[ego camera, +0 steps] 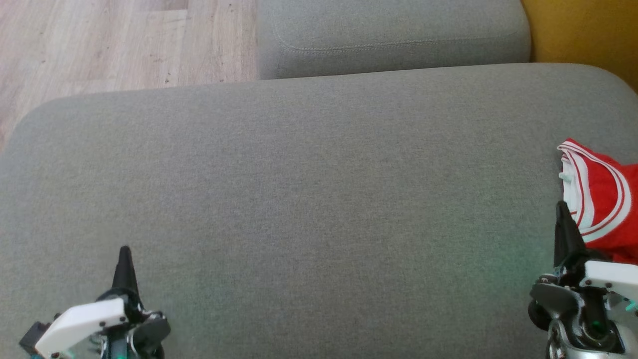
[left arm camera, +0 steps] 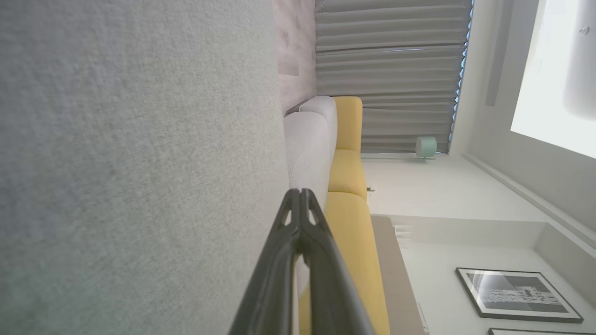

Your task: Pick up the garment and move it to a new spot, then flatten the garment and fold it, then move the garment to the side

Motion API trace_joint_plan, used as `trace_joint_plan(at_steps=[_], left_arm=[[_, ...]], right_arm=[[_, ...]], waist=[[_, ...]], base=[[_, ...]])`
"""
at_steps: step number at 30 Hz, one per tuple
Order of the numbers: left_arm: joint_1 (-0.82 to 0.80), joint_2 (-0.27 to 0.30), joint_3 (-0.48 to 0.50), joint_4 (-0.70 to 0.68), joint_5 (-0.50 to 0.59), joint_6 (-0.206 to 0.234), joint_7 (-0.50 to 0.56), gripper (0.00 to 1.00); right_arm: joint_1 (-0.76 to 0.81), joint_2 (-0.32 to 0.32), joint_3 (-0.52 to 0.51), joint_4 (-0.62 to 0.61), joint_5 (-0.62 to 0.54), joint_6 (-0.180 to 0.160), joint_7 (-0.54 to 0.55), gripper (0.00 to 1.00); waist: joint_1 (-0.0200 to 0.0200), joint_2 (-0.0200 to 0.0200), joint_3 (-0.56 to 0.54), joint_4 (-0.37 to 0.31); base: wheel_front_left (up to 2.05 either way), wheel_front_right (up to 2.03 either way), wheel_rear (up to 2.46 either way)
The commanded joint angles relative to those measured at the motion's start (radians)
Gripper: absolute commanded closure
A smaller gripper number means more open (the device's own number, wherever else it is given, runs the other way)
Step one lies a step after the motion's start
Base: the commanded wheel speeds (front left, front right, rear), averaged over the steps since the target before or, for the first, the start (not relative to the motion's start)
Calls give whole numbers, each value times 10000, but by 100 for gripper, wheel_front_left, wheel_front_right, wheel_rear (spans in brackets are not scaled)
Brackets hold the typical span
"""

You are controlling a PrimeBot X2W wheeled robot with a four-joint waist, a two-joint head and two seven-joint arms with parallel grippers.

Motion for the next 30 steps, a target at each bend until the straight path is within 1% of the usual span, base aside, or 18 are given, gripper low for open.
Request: trace_joint_plan(at_steps=[1, 30], left_arm=[[-555, 72, 429, -412, -220, -128, 75, 100], [-554, 72, 429, -414, -220, -128, 75, 100]], right_arm=[[-216, -43, 164, -498, 273, -7, 89, 100], [-216, -43, 165, -498, 273, -7, 88, 100]], waist=[[0, 0, -1, 2], [0, 0, 0, 2]], base=[[0, 0, 0], [0, 0, 0]])
